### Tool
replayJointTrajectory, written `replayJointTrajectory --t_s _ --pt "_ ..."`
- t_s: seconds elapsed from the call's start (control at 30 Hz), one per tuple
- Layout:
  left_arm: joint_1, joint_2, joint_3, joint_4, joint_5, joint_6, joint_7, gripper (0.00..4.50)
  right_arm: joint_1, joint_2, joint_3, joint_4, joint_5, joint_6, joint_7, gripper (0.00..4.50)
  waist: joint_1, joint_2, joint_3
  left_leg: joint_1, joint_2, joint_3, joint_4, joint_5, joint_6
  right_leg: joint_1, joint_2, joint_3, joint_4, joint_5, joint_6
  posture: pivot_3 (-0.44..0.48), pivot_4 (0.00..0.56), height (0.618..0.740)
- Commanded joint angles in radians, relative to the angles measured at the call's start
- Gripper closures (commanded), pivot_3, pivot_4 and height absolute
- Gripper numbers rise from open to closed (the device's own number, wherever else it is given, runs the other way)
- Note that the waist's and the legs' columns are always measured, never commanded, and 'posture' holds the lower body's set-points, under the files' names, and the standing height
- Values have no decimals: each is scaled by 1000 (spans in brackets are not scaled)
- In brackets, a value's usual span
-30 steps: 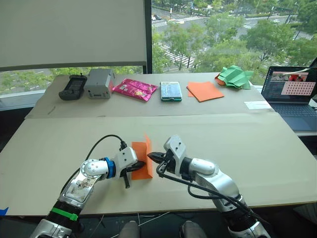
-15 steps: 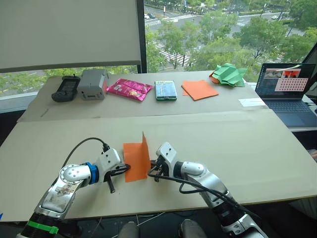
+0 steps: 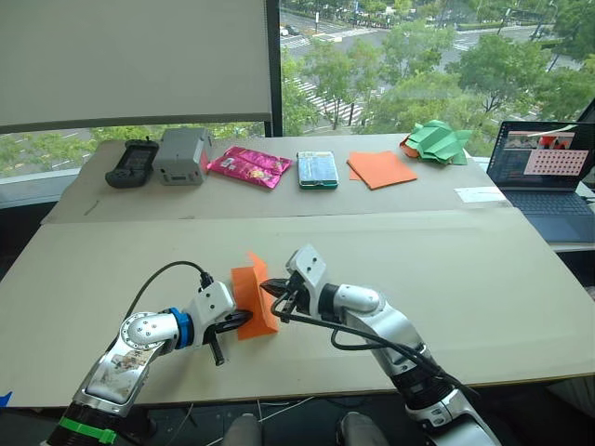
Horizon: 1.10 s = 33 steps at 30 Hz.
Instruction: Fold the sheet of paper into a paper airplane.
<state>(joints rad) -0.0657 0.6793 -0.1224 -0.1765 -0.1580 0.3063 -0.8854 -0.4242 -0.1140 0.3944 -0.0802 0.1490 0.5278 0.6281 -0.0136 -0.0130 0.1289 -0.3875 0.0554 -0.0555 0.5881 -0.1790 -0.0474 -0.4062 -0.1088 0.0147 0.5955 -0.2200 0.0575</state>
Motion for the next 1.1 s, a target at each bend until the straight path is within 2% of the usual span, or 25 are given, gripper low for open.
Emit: replayJointTrajectory --t_s 0.03,0.27,0.43,0.57,0.73,0.87,0.97,1.1 --pt "13 11 -5 17 11 9 -4 4468 -20 27 29 20 -4 -7 3 4468 0 0 0 0 0 0 0 0 0 0 0 0 0 0 0 0 150 706" --pt "73 60 83 -57 -14 46 12 4468 -43 50 77 161 -45 -36 13 4468 -5 0 0 0 0 0 0 0 0 -1 0 0 0 0 0 0 150 706" --pt "116 114 185 -134 -52 85 4 4468 -59 53 72 225 -66 -42 14 4468 -9 1 1 0 1 0 -2 0 0 -3 0 0 1 0 0 0 150 706" --pt "46 88 221 -162 -138 129 3 4468 -54 53 68 230 -71 -45 15 4468 2 2 3 -1 0 0 -2 0 0 -3 0 0 0 0 0 0 150 706" --pt "-20 23 196 -142 -212 175 1 4468 -48 55 66 219 -75 -36 11 4468 -2 0 3 -2 0 0 0 0 0 -1 0 0 0 0 0 0 150 706" --pt "2 1 123 -52 -169 127 -22 4468 -46 57 43 189 -65 -16 -6 4468 -8 -2 2 0 0 0 0 0 1 1 1 0 1 0 0 0 150 706" --pt "6 -6 108 -23 -167 116 -27 4468 -52 53 14 170 -51 -2 -11 4468 -7 -2 2 -1 1 -1 -1 5 8 1 2 0 2 0 0 0 150 706" --pt "5 -10 55 24 -128 84 -47 4468 -55 28 -9 112 -18 -11 42 4468 -1 -2 2 -1 1 -1 -1 3 4 -1 2 0 1 0 -1 0 150 706"
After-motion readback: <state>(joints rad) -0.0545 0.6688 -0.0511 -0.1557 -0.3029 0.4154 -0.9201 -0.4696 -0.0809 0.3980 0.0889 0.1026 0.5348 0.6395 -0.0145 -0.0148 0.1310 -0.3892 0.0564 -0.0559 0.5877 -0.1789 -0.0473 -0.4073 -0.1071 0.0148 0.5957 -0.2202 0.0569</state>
